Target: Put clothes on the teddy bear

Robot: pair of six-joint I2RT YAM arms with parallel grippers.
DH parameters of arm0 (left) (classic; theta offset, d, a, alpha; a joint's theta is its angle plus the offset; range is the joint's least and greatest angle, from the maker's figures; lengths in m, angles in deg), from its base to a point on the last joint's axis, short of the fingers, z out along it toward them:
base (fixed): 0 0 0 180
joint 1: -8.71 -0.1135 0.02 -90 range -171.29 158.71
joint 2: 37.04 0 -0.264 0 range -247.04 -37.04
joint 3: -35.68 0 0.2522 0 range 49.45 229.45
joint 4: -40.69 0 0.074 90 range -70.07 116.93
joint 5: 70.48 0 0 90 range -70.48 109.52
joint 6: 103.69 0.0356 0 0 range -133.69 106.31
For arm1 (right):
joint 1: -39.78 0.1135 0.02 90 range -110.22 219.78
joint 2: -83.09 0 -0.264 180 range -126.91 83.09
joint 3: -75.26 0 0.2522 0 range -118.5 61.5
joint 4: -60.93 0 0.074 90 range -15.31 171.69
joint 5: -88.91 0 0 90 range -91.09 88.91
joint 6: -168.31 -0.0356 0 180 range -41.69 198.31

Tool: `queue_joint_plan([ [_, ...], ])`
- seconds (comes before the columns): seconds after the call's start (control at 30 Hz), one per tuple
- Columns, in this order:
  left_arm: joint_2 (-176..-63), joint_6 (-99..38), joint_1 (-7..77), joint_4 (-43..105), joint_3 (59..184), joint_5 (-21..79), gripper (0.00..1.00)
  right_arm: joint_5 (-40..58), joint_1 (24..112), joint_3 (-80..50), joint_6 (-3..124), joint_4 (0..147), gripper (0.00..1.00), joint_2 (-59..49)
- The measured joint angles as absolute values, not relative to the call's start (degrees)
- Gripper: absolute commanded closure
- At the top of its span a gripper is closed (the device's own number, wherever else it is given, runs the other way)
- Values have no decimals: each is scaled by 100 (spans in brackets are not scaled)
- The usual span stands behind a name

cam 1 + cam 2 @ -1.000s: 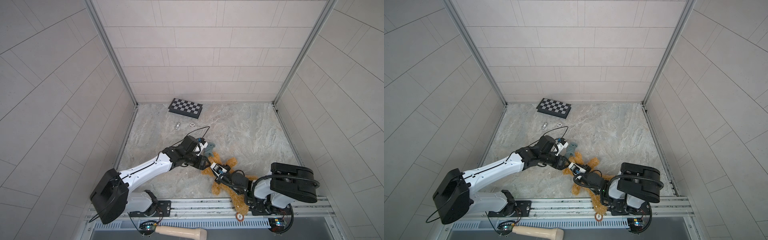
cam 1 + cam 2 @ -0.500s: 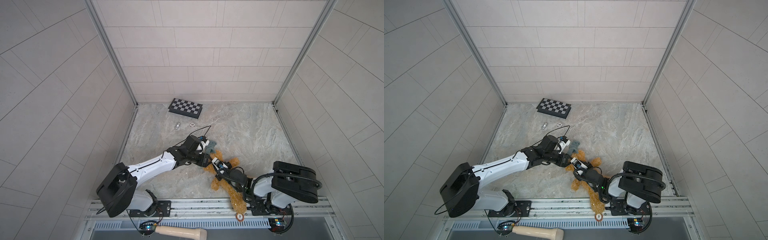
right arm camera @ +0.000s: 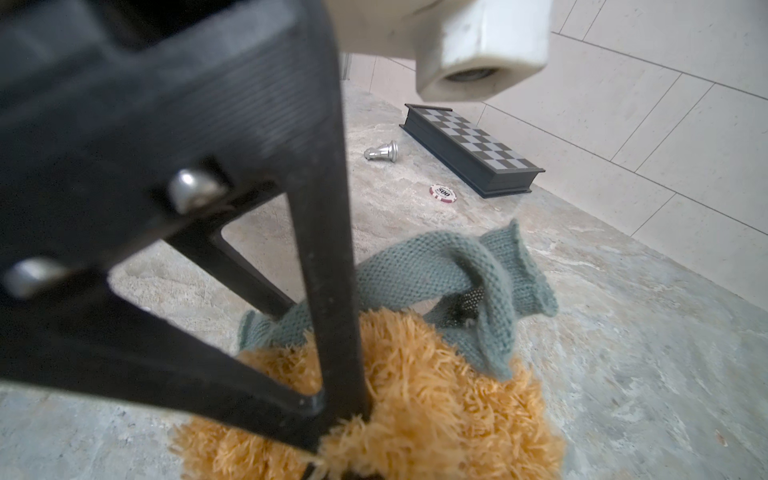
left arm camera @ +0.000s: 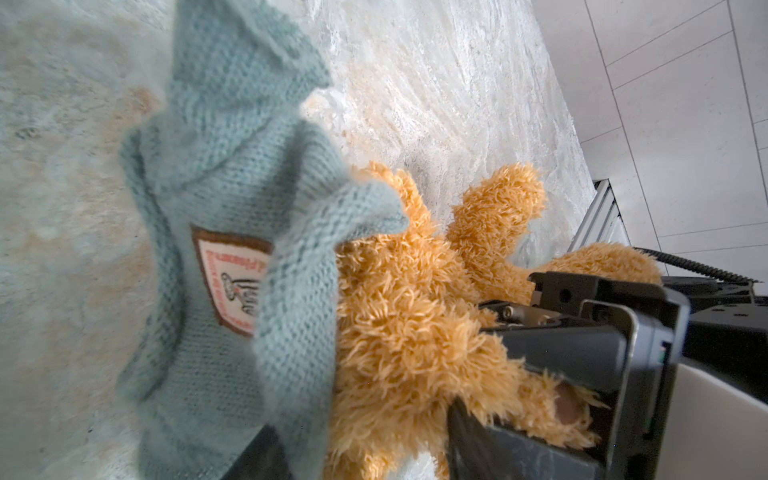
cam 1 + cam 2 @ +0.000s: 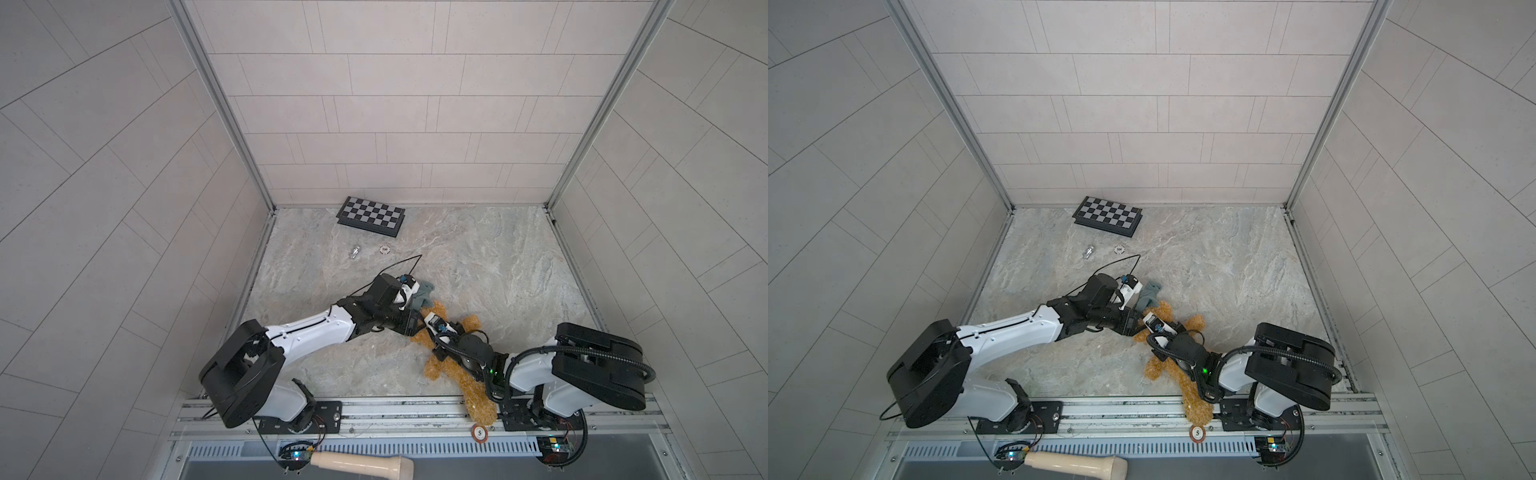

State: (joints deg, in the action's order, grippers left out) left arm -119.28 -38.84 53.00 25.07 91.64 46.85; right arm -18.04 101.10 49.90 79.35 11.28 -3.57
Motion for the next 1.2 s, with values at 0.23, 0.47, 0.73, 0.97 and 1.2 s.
queue_joint_plan([
  [0.23,-12359,-3991,5293,2662,9308,4762,41,-1620,9889,4990,7913,1396,77,-359],
  [0.47,-12763,-4089,5276,2821,9507,4757,43,-1179,9581,4995,7668,1388,56,-352],
  [0.73,-12772,-4107,5361,2797,9507,4779,47,-936,9565,5159,7546,2175,44,553],
  [0.97,-12807,-4059,5412,2662,9518,4633,49,-958,9600,5187,7439,3628,34,2220],
  [1.2,-12831,-4015,5412,2539,9516,4508,48,-1048,9209,4975,7172,4437,35,3278],
])
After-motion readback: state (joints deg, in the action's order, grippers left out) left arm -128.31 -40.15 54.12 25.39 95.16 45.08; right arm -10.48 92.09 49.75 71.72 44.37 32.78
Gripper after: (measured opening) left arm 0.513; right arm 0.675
